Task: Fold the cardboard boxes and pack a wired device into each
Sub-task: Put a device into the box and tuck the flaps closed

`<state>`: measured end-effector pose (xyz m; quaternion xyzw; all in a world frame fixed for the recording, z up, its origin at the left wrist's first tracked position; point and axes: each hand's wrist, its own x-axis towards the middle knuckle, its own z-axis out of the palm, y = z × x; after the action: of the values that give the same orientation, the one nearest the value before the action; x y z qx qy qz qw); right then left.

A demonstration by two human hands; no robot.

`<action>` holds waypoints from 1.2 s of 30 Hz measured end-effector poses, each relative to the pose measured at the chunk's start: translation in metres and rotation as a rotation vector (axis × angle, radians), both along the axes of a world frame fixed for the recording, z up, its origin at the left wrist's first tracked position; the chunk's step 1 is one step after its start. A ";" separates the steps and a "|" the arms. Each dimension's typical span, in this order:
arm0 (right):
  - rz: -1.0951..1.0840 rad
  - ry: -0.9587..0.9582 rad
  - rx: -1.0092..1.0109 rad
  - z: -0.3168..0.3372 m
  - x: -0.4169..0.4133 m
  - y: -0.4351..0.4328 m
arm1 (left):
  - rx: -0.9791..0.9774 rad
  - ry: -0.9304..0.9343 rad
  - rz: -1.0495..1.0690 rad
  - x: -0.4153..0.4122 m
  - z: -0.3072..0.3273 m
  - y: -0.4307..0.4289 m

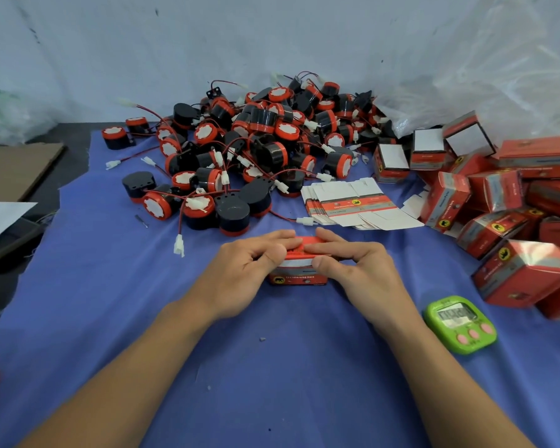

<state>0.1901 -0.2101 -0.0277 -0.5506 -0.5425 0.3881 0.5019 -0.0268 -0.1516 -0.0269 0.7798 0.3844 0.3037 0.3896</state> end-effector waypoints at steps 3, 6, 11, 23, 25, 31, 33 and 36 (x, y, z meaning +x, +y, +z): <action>-0.004 0.004 0.003 0.000 0.000 0.000 | -0.016 0.006 -0.005 0.000 -0.001 0.001; 0.001 -0.008 0.015 0.000 0.000 -0.001 | 0.064 0.044 0.065 0.004 -0.003 -0.002; 0.006 0.008 0.007 0.001 0.001 0.001 | 0.097 0.067 0.071 0.006 -0.003 -0.004; 0.020 0.063 -0.027 0.004 0.001 0.002 | 0.019 0.024 0.071 0.007 -0.001 -0.003; 0.018 0.063 -0.030 0.004 0.000 0.001 | 0.034 0.037 0.070 0.008 -0.001 -0.003; -0.021 0.005 -0.030 0.004 -0.001 0.001 | -0.028 -0.032 0.065 0.010 0.000 -0.006; -0.022 0.010 -0.039 0.004 -0.001 0.001 | -0.161 -0.169 0.032 0.008 0.002 -0.006; -0.022 0.025 -0.045 0.004 0.000 0.002 | -0.236 -0.216 0.009 0.005 0.005 -0.004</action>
<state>0.1897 -0.2081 -0.0237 -0.5627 -0.5213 0.4014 0.5005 -0.0214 -0.1559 -0.0222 0.6899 0.3766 0.3403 0.5162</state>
